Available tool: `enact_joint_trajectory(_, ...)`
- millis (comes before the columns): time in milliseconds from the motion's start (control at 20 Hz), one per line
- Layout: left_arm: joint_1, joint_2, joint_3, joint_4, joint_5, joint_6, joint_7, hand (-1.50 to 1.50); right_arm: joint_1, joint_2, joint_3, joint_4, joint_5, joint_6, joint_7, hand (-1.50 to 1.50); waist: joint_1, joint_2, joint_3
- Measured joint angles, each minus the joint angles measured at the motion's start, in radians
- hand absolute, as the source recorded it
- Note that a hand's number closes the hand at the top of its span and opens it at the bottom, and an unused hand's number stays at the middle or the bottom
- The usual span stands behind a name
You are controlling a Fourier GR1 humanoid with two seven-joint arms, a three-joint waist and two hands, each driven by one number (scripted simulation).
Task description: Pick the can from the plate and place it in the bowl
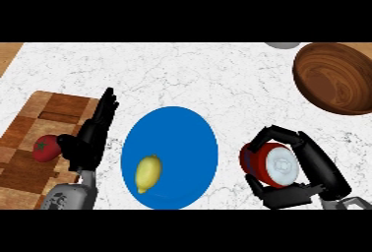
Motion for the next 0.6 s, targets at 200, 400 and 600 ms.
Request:
enact_joint_trajectory(200,0.017,0.003,-0.001,-0.014,0.001,-0.008,-0.006,0.0,0.042,-0.067,-0.12,-0.147,-0.018,-0.013,-0.018,1.5,0.004,-0.001,-0.001)
enact_joint_trajectory(400,-0.019,-0.001,0.006,-0.005,0.001,-0.006,0.023,0.0,0.069,-0.12,-0.214,-0.309,-0.009,-0.02,0.086,1.5,0.008,0.0,-0.001)
enact_joint_trajectory(600,-0.021,0.01,0.013,-0.021,0.007,-0.022,0.038,0.0,0.022,-0.17,-0.322,-0.383,-0.025,0.007,0.233,1.5,0.018,0.002,-0.001)
